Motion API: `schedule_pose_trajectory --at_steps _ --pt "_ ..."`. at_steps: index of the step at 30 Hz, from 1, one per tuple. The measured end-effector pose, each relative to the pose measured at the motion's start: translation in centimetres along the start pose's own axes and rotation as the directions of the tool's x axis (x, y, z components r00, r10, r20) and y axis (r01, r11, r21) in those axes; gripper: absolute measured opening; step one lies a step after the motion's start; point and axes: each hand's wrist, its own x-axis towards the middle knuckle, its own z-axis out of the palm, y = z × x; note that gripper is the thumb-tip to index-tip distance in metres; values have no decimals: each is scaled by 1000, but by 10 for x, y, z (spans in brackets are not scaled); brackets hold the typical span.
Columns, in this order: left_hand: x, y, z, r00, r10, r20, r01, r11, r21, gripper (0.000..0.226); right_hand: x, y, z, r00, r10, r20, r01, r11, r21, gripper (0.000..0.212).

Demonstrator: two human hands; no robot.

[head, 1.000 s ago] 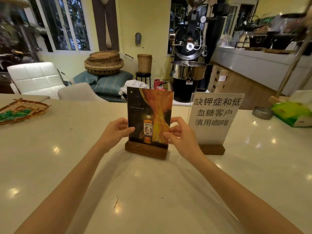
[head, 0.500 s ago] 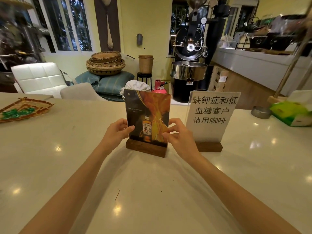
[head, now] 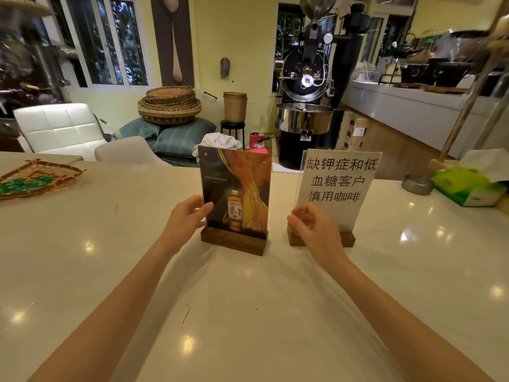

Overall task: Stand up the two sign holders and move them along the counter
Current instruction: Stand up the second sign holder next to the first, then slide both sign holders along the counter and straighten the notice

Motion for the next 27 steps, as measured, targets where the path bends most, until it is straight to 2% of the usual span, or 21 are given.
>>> schedule_pose_trajectory --at_steps 2,5,7,9,11,13,17,22,27 --pt "-3 1 3 1000 5 -26 -6 1000 -22 31 -2 11 -14 991 62 -118 -55 997 59 7" --pt "-5 3 7 996 16 -90 -20 999 -39 34 -4 23 -35 932 149 -330 -115 986 120 10" --pt "-6 3 8 993 31 -116 -36 998 -43 34 -3 29 -49 881 170 -442 -138 985 103 22" --pt "-6 2 9 992 41 -121 -47 998 -45 34 1 37 -61 844 207 -495 -191 978 84 40" --pt "-7 2 9 990 39 -134 -45 998 -37 36 5 43 -68 845 253 -470 -247 966 76 53" --pt "-6 2 9 989 35 -146 -38 999 -22 39 8 47 -71 880 278 -386 -263 960 94 56" --pt "-5 3 9 986 19 -168 -19 1000 3 41 11 49 -73 931 267 -249 -241 962 130 43" --pt "-4 3 10 985 17 -174 -13 1000 25 38 13 52 -75 946 234 -226 -217 971 98 28" --pt "2 8 17 991 30 -130 -25 999 34 33 13 52 -80 954 219 -207 -207 975 81 25"
